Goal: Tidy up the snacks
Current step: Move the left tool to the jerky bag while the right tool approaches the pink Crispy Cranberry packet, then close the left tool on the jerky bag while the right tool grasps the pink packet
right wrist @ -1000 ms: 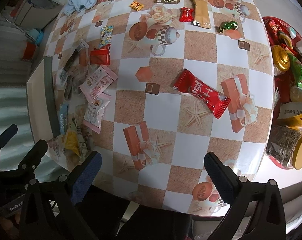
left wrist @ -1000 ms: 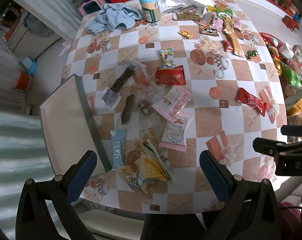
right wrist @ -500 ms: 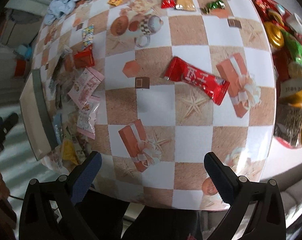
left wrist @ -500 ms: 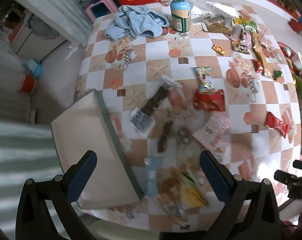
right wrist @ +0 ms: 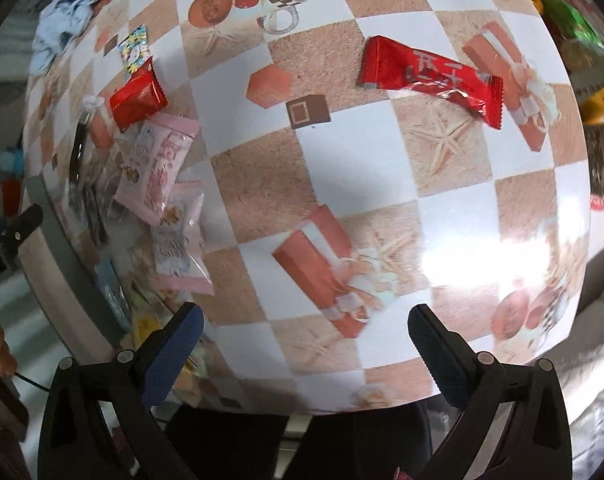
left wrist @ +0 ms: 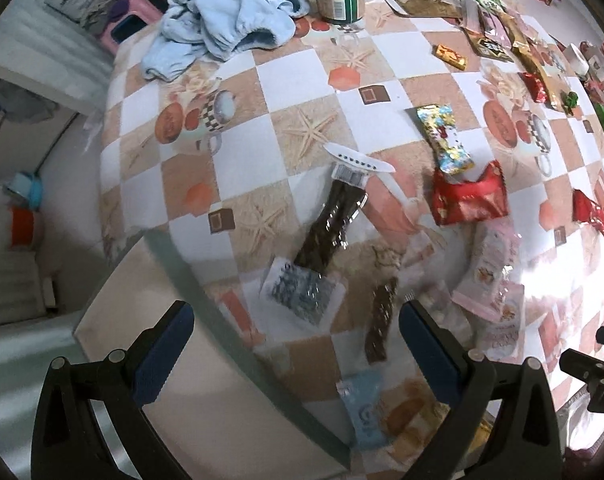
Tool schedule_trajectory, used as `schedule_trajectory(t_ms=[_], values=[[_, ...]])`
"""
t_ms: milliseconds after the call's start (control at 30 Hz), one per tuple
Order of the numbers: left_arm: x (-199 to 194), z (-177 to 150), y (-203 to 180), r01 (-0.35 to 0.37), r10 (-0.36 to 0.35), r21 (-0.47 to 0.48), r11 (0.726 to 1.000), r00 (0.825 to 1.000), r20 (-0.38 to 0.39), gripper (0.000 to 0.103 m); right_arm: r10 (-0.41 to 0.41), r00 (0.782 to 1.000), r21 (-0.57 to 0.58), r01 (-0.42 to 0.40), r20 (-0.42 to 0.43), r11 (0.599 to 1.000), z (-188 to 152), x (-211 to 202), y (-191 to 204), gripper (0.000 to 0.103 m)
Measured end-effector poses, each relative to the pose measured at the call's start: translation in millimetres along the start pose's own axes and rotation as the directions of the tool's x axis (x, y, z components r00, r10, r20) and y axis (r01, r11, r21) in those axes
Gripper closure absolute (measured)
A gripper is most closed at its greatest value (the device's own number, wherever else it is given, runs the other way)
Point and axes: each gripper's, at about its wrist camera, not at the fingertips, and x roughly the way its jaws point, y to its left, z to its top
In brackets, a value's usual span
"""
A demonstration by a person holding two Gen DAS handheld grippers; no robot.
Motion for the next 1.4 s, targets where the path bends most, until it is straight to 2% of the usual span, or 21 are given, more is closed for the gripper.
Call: schedule_trajectory(t_ms=[300,500,600,767,867,1000,1100,1267,1333,1400], values=[[31.2,25.0,-3.4,0.034,-0.035,0.048,0.998,0.999,0.019,0.0,0.079,0.996,0.118,-0.083,0.038,0.99,43.6,5.8,57.9,0.0],[55.2,33.0,-2.0,0.04,-0.04,0.037,0.999,0.999,0.0,0.0,0.073,0.995,0.168,-0.082,0.061,0.982,74.6,23.5,86.6,0.0],[64.5,34.2,-4.6,0.034,-0.034,0.04,0.999,0.999,-0.01,0.0,0.037,0.998,0.154,-0.044,0.047,0.987,85.6,35.5,105.8,0.0],[74.4,35.6,-9.7,0.024,-0.023,0.049,0.999,1.0,-0.012,0.0,-0.081,0.995,0.048,0.078,0.058,0.996,79.2,46.6,112.4,0.0],[73.8,35.4,-13.1,0.049,-0.049,0.021,0.999,0.999,-0.017,0.0,-0.141,0.989,0.003,0.141,0.053,0.99,70.1,48.6,109.0,0.0],[77.6,40.1,-14.5,0.063,-0.062,0.041,0.997,0.998,-0.014,0.0,-0.14,0.988,-0.005,0.14,0.07,0.99,73.0,40.6,92.9,0.0],[82.5,48.8,-16.4,0.099,-0.098,0.03,0.995,0.995,-0.018,0.0,-0.153,0.985,-0.07,0.158,0.074,0.985,72.7,43.4,85.3,0.0],[94.7,62.5,-13.6,0.169,-0.168,0.004,0.986,0.985,-0.036,0.0,-0.184,0.978,-0.143,0.197,0.101,0.97,78.8,45.4,104.9,0.0],[99.9,63.6,-9.0,0.182,-0.182,-0.002,0.983,0.983,-0.036,0.0,-0.23,0.961,-0.212,0.259,0.154,0.942,77.3,39.0,118.3,0.0],[101.4,65.5,-10.3,0.182,-0.182,0.002,0.983,0.983,-0.028,0.0,-0.236,0.956,-0.265,0.276,0.172,0.924,71.7,37.5,136.2,0.0]])
